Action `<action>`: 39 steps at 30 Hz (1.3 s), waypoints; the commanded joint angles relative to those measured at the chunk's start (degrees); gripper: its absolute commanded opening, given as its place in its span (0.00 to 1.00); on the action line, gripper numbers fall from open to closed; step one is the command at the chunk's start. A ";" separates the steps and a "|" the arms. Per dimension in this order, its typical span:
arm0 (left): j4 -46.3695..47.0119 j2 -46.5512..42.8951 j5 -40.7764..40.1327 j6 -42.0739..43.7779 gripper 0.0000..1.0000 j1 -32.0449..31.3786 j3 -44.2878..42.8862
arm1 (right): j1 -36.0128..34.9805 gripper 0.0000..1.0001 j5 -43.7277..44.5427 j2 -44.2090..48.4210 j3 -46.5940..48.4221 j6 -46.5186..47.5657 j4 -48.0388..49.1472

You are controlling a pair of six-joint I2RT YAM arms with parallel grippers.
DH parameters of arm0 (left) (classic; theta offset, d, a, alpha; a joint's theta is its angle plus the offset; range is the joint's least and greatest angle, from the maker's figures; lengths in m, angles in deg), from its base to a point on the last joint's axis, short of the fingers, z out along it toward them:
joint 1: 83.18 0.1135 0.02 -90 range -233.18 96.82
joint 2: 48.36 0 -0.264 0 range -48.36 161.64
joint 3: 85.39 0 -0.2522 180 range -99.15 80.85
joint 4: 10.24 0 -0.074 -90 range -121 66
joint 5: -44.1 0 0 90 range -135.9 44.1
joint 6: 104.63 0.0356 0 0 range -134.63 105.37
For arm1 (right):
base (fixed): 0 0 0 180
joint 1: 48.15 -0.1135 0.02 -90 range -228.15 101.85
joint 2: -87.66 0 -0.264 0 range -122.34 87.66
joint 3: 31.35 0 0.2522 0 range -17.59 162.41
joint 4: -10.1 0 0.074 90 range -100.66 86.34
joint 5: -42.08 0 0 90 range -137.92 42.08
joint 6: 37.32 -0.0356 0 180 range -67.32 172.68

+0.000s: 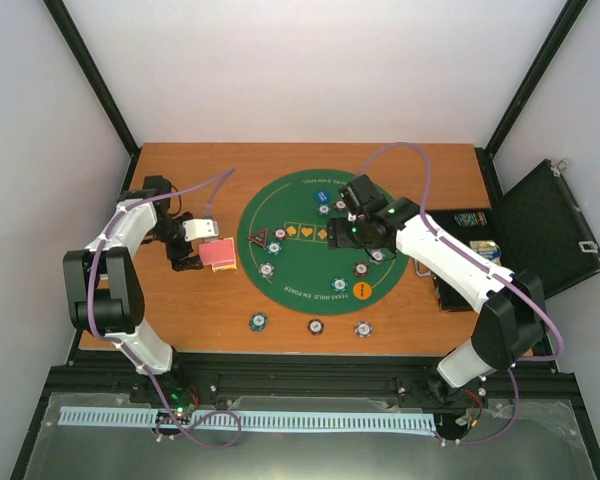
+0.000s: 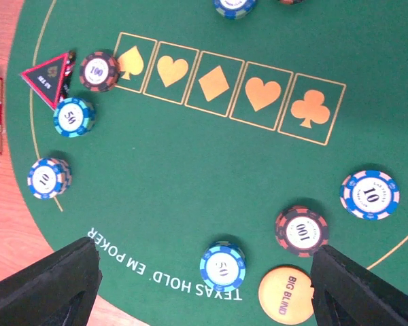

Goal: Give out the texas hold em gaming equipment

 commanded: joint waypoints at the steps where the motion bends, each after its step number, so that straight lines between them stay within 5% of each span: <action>1: 5.37 0.90 0.10 4.37 1.00 -1.43 -0.51 | -0.88 0.84 -1.30 2.19 0.49 -1.58 1.78; 39: 15.41 10.26 -5.50 6.20 1.00 -4.72 3.10 | -2.57 0.81 -3.30 1.63 0.08 -1.61 2.84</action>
